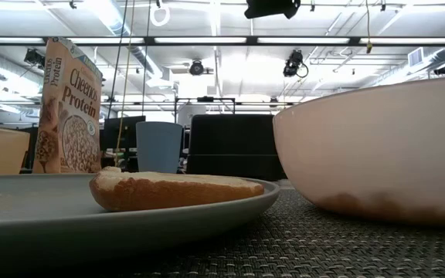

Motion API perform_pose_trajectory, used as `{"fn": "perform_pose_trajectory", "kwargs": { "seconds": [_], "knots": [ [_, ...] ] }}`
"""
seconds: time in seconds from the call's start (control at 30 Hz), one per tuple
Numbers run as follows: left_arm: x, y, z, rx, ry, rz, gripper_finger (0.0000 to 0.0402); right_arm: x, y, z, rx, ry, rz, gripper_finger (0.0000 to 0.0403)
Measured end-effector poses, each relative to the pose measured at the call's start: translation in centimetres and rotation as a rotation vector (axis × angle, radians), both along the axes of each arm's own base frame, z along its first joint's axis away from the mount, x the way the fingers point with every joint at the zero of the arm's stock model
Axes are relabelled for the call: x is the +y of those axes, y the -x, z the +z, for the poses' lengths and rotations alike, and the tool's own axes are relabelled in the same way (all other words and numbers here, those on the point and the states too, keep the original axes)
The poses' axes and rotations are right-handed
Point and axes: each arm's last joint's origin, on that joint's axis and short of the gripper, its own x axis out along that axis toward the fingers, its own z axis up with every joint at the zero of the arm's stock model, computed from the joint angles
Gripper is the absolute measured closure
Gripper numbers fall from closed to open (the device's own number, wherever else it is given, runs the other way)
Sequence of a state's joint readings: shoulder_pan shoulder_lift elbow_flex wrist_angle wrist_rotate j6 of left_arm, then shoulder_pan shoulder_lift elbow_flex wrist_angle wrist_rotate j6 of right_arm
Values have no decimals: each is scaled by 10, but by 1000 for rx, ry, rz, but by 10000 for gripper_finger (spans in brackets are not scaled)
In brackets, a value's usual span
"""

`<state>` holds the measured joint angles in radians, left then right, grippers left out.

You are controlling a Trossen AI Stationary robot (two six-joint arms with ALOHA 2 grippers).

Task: Arrange a breakfast setting
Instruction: Put the red apple on the gray plate

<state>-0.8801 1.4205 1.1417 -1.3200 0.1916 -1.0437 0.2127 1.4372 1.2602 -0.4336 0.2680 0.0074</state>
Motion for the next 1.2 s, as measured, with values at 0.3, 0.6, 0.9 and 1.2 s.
{"fn": "perform_pose_trajectory", "kwargs": {
  "seconds": [0.3, 0.6, 0.9, 1.2],
  "knots": [
    [9, -14, 74, -253, -63, -71, 384, 0, 0, 0, 1, 0, 0, 215],
    [20, -44, 83, -495, -117, -200, 384, 0, 0, 0, 4, -12, -6, 215],
    [27, -87, 39, -651, 34, -345, 378, 0, 1, -1, 9, -14, -8, 215],
    [37, -101, 9, -710, 73, -351, 378, 0, 1, -1, 10, -14, -8, 215]
  ]
}}
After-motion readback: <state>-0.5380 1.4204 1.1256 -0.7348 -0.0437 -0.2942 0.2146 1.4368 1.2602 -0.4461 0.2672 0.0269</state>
